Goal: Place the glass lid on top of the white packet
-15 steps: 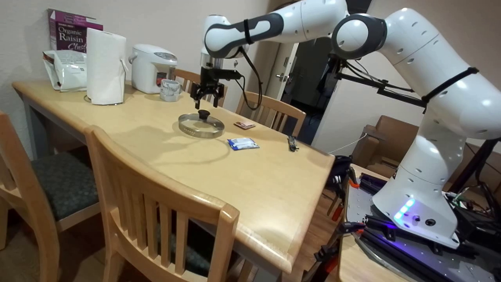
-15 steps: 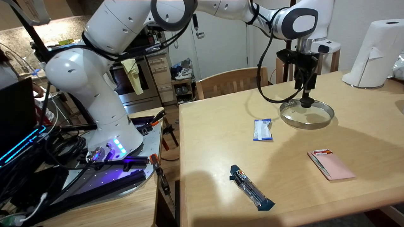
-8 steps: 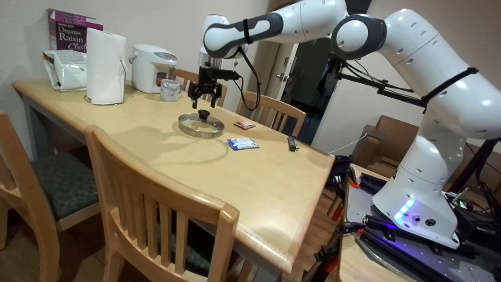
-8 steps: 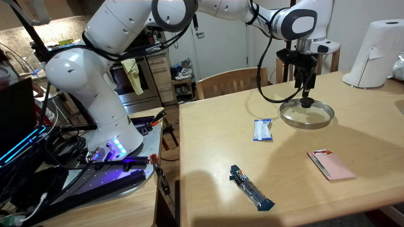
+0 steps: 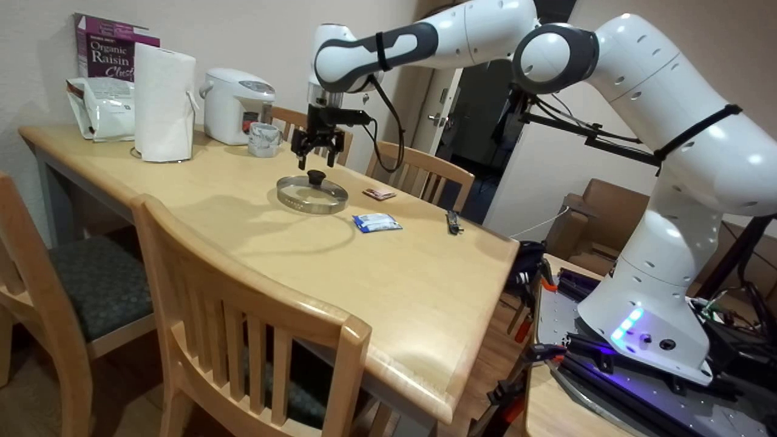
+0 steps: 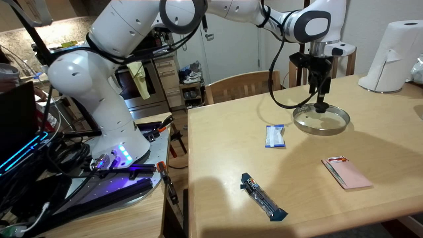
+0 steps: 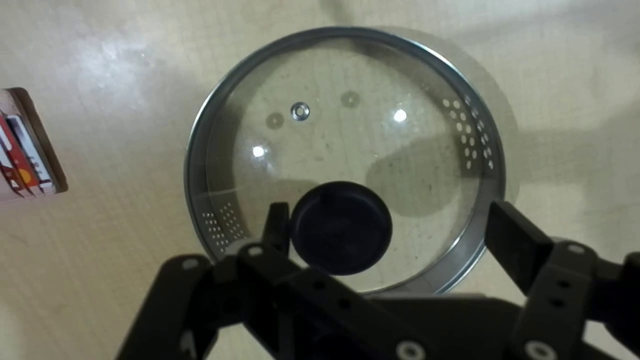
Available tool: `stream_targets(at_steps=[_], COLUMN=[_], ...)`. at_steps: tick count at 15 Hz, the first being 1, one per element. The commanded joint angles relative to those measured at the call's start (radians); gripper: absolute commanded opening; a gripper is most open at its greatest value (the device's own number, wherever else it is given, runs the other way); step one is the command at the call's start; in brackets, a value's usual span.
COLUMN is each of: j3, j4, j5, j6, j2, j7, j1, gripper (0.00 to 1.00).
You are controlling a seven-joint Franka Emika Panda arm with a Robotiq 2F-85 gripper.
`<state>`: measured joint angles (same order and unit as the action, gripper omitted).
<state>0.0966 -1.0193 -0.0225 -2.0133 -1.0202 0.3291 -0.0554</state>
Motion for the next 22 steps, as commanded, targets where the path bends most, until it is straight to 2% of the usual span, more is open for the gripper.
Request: stream_targets(at_steps=[1,7,8,9,10,15,22], j3=[0.028,0.048,0.046,0.052,0.051,0.05,0.064], j4=[0.064,0.151,0.158,0.168,0.176,0.196,0.183], j5=[0.031,0.033,0.029,0.034,0.032,0.029,0.019], j6=[0.021,0.09,0.087,0.091,0.095,0.101,0.083], j2=[-0.06,-0.132,-0.136,-0.141,-0.145,-0.155,-0.145], j7=[0.078,0.124,0.124,0.128,0.126,0.122,0.114], j1=[-0.017,-0.012,-0.008,-0.009,-0.007,-0.003,-0.014], gripper=[1.0,1.0,0.75,0.74,0.68,0.34,0.31])
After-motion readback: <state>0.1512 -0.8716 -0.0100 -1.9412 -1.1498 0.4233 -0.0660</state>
